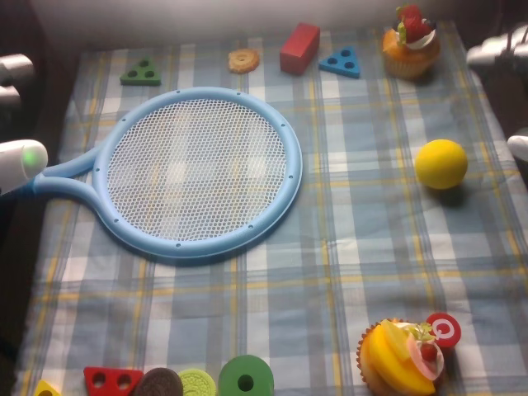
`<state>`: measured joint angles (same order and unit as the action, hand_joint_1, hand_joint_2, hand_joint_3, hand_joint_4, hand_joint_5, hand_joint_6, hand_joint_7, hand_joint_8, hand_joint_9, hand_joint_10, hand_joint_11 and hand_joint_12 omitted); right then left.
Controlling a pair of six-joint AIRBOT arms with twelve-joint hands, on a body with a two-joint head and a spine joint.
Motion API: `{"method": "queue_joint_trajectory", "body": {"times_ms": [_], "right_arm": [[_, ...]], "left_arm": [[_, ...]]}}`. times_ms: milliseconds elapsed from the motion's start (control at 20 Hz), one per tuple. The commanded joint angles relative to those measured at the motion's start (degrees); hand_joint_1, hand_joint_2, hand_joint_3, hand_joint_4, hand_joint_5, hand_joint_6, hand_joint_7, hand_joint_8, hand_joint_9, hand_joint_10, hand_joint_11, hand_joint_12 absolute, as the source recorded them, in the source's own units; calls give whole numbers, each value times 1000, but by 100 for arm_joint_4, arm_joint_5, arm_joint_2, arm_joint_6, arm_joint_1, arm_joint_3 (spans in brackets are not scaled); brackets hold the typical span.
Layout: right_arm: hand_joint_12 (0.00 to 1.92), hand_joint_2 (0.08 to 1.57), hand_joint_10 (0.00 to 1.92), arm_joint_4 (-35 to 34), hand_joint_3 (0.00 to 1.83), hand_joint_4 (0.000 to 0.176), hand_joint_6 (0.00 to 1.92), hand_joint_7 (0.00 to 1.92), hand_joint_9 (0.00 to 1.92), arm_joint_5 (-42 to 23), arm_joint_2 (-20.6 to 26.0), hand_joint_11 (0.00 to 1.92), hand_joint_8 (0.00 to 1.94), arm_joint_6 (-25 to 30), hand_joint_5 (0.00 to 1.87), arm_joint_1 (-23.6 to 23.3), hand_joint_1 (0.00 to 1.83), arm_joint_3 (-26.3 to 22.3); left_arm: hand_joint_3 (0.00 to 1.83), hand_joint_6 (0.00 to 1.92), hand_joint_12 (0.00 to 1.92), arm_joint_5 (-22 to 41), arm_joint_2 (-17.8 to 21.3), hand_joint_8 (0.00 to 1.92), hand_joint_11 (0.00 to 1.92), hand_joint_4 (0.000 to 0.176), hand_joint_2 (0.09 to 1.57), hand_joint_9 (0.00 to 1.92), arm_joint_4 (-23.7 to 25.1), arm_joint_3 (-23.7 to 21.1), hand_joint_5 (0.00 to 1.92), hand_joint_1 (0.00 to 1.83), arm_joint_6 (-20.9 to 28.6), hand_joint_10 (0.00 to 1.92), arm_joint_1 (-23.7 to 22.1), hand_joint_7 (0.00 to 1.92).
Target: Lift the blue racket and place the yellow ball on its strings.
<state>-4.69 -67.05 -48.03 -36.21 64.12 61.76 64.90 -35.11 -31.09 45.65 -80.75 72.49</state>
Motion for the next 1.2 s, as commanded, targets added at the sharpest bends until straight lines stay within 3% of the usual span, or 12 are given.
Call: {"method": "queue_joint_trajectory", "body": {"times_ms": [0, 100, 150, 400, 550, 750, 850, 950, 1000, 1150], "right_arm": [[513, 1273, 6, -134, 1, 0, 2, 564, 497, -665, 13, 233, 2, 17, 543, -40, 809, 24], [458, 1283, 0, -125, 0, 0, 0, 568, 506, -662, 13, 260, 0, 22, 545, -42, 815, 22], [435, 1281, 1, -106, 0, 0, 1, 572, 511, -646, 13, 264, 1, 22, 541, -44, 846, 23], [381, 1294, 0, -7, 0, 0, 0, 566, 512, -554, 10, 291, 0, 38, 533, -102, 799, 23], [366, 1291, 2, 42, 0, 0, 0, 577, 525, -544, -30, 315, 2, 38, 538, -162, 832, 29], [338, 1275, 1, 143, 0, 0, 0, 614, 555, -449, -64, 344, 1, 42, 549, -205, 845, 44], [333, 1272, 4, 153, 0, 0, 4, 622, 564, -437, -71, 356, 3, 45, 553, -203, 845, 44], [330, 1275, 4, 157, 1, 0, 4, 624, 567, -437, -71, 357, 2, 48, 557, -176, 827, 46], [335, 1272, 6, 174, 0, 0, 4, 625, 573, -437, -71, 368, 2, 60, 559, -164, 821, 52], [393, 1271, 1, 214, 1, 0, 0, 627, 583, -425, -77, 353, 0, 83, 562, -163, 834, 54]], "left_arm": [[5, 6, 961, 597, 4, 6, 22, 158, 1155, 516, -40, 58, 374, 639, 43, 14, -44, 490], [2, 1, 959, 481, 24, 0, 10, 157, 1159, 500, -66, 103, 362, 659, 41, 4, -39, 474], [0, 0, 962, 257, 36, 0, 0, 175, 1128, 411, -220, 184, 278, 737, -154, 0, -38, 386], [0, 0, 795, -360, 29, 0, 0, 176, 964, 205, -999, 349, 83, 1004, -1299, 0, -51, 132], [0, 0, 735, -824, -123, 0, 0, 176, 926, 141, -1535, 677, 16, 1167, -1649, 0, -80, 68], [0, 0, 355, -1217, -310, 0, 0, 176, 975, 43, -2061, 789, 0, 1157, -3219, 2, -492, 0], [0, 0, 252, -1474, -534, 0, 0, 176, 951, 60, -2403, 830, 0, 1183, -4733, 7, -964, 0], [0, 0, 236, -1615, -745, 0, 0, 176, 936, 78, -2666, 919, 0, 1169, -5702, 4, -1229, 0], [0, 0, 273, -1725, -849, 0, 0, 176, 943, 79, -2803, 1008, 0, 1142, -6033, 2, -1307, 0], [2, 0, 149, -1972, -943, 0, 0, 176, 959, 27, -3072, 1228, 0, 1093, -6098, 0, -1322, 0]]}}
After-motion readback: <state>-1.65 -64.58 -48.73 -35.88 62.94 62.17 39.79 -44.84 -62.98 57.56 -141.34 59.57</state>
